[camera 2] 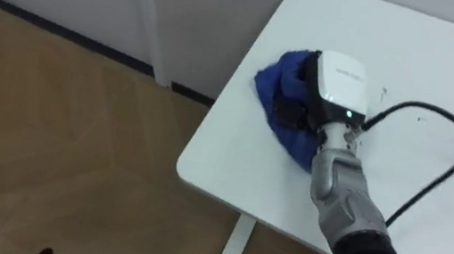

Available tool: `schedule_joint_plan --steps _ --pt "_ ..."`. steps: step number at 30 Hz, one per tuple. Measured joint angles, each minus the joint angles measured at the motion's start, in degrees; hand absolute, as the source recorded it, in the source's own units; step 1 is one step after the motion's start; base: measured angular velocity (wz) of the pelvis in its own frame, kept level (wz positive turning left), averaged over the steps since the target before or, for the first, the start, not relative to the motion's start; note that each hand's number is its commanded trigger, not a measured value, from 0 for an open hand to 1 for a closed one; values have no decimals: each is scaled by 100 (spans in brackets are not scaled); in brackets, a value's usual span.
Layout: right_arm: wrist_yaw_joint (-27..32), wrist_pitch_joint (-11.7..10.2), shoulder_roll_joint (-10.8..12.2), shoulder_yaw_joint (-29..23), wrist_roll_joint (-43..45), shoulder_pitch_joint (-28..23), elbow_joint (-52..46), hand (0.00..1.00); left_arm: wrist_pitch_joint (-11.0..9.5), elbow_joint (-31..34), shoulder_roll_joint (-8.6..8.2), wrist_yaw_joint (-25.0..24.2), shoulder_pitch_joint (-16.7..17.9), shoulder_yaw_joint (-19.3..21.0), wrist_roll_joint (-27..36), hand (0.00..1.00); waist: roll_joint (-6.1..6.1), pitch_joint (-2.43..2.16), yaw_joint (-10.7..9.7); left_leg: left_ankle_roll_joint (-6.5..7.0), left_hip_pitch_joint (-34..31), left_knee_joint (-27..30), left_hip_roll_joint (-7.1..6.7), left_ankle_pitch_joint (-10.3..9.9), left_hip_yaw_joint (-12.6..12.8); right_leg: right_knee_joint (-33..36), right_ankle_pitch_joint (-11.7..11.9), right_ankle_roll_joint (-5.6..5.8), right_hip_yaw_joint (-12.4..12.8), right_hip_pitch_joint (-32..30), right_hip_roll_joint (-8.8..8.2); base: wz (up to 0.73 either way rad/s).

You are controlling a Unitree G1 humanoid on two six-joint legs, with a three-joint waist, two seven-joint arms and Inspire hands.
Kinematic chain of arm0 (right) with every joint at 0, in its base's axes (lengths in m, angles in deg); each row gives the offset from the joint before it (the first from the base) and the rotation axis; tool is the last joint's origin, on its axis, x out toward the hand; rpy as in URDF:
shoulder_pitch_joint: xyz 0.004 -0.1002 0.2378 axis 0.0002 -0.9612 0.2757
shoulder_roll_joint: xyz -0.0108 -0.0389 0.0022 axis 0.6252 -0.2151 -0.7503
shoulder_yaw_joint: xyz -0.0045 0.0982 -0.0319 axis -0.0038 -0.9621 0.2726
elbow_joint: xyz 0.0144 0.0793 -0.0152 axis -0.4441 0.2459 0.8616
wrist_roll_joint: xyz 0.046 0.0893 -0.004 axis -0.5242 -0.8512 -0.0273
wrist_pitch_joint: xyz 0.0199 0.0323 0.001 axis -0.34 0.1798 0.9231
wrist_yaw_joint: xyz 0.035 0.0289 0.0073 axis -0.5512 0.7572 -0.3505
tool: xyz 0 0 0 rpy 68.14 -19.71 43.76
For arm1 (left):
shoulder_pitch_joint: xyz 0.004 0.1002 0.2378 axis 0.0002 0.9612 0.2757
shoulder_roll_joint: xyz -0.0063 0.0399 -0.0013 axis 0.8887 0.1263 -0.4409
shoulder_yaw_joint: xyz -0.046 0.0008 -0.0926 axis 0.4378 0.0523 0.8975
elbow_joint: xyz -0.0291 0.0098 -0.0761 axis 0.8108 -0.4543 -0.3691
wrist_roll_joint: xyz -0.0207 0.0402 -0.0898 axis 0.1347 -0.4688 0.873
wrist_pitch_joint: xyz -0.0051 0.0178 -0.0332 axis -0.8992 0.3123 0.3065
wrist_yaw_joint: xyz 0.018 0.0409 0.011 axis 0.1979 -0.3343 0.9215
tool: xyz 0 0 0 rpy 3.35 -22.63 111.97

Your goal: Wipe table

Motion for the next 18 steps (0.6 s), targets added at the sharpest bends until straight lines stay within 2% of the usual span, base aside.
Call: schedule_joint_plan --steps 1,2,3,4,5,6,7,8,9,10,11,12,13,14,15,16,17,18 --pt "40 -1 -4 2 -25 -56 1 100 -12 19 122 9 -87 25 0 0 -45 -25 -25 -90 -3 -1 93 5 -103 -321 127 115 83 12 -200 9" --pt "72 -10 -5 -19 -77 -131 -5 100 -11 61 202 32 -193 117 -14 0 -82 -48 -101 -202 -23 -7 202 25 -263 -862 377 168 83 131 -297 26" --pt "107 -19 -5 -40 -81 -176 -11 100 -11 106 236 53 -238 160 -42 0 -104 -56 -141 -252 -32 -14 264 41 -351 -1173 515 186 97 208 -292 56" --pt "173 -85 -5 -124 -92 -300 -12 100 -18 161 306 81 -329 205 -82 0 -172 -72 -254 -374 -52 -61 342 88 -543 -1683 814 207 91 377 -264 70" --pt "207 -171 -8 -203 -158 -418 -5 100 -17 183 363 93 -438 223 -72 0 -271 -67 -318 -514 -32 -112 389 130 -696 -2060 1074 238 21 535 -237 68" --pt "215 -223 -8 -225 -185 -446 5 100 -17 225 388 96 -465 231 -87 0 -305 -55 -341 -602 -7 -121 451 136 -742 -2167 1170 246 -19 588 -182 42" --pt "209 -286 -9 -244 -190 -470 -9 100 -26 276 425 99 -481 270 -108 0 -365 -60 -352 -797 41 -134 584 152 -793 -2143 1309 266 -87 597 -26 13" --pt "182 -369 -48 -295 -165 -483 -11 100 -44 292 393 110 -448 354 -103 0 -369 -71 -364 -1011 104 -162 741 164 -807 -1943 1230 640 -152 592 131 0" --pt "159 -390 -75 -323 -161 -480 -17 100 -63 313 369 110 -403 373 -98 0 -334 -76 -357 -1125 138 -219 870 207 -825 -1790 1080 599 -164 573 242 -12" --pt "157 -400 -147 -416 -138 -498 -51 100 -78 364 345 85 -298 382 -111 0 -285 -74 -377 -1329 244 -448 1080 349 -820 -1504 840 440 -228 453 400 -13" --pt "164 -407 -281 -505 -139 -513 -96 100 -84 477 328 59 -148 399 -124 0 -330 -63 -426 -1365 295 -639 1156 532 -819 -1231 592 305 -271 277 435 0" --pt "164 -427 -360 -585 -140 -533 -97 100 -91 497 299 44 -79 429 -129 0 -340 -51 -484 -1299 281 -691 1179 639 -815 -1117 488 259 -299 232 443 25" --pt "152 -443 -532 -740 -157 -601 -66 100 -91 502 271 -5 26 445 -149 0 -355 -44 -603 -1157 240 -731 1220 885 -747 -995 338 175 -394 200 449 35" --pt "147 -439 -707 -890 -179 -715 -31 100 -87 593 255 -51 212 506 -174 0 -365 -41 -667 -1021 216 -696 1272 1046 -593 -988 232 112 -410 222 524 32" --pt "147 -438 -784 -951 -222 -766 -11 100 -85 659 244 -55 337 557 -175 0 -378 -26 -725 -1008 188 -635 1261 1055 -556 -1008 204 76 -422 245 567 25" --pt "158 -436 -898 -1163 -295 -939 -18 100 -76 703 242 -62 517 614 -200 0 -378 1 -848 -976 100 -459 1211 1025 -475 -1096 172 22 -462 324 669 34" --pt "155 -431 -928 -1448 -299 -1095 -26 100 -54 699 224 -67 647 719 -362 0 -384 12 -993 -850 -27 -173 956 848 -454 -1184 155 -10 -449 380 709 40" --pt "154 -425 -935 -1574 -318 -1161 -23 100 -46 696 223 -81 706 736 -453 0 -402 25 -1054 -770 -75 -39 783 712 -432 -1243 154 -20 -402 409 735 37"
